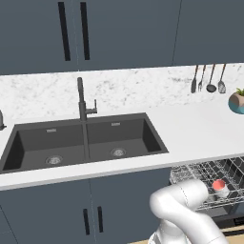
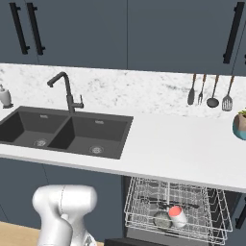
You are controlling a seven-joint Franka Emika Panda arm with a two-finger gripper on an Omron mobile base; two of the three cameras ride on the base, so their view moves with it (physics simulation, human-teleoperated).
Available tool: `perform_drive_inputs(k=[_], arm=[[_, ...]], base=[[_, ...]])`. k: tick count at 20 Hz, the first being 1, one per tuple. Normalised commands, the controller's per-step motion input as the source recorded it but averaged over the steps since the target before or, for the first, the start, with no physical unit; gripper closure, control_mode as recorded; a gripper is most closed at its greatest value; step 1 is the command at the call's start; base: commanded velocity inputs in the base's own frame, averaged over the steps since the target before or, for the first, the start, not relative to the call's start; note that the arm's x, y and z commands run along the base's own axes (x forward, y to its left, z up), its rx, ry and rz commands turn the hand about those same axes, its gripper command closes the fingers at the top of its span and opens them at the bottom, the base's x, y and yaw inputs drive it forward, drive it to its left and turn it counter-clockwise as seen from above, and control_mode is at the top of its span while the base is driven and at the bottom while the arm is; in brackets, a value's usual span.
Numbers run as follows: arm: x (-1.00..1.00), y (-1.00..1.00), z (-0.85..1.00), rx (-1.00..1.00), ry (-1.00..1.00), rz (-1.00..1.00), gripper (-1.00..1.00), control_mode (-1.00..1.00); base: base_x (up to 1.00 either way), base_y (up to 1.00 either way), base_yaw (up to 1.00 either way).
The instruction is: Pick up the cup and bowl from the counter, place them in the dishwasher, and close the dishwasher door.
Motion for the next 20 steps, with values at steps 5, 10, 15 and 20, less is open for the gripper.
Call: perform_drive_inputs(k=[5,10,15,20], arm=[[-0.11,0.0,-0.33,0.03,-0.05,-0.07,-1.0,-1.0],[-0.27,-0.08,-0.09,0.09,-0.15,-0.15,-1.0,-1.0],[-0.46,0.0,0.06,0.13,-0.29,-0.05,-1.0,-1.0],[-0.34,-0.01,-0.25,0.03,-0.15,0.0,-1.0,-1.0]], base=[[0.0,0.0,0.0],[0.0,0.0,0.0],[0.0,0.0,0.0],[0.0,0.0,0.0]])
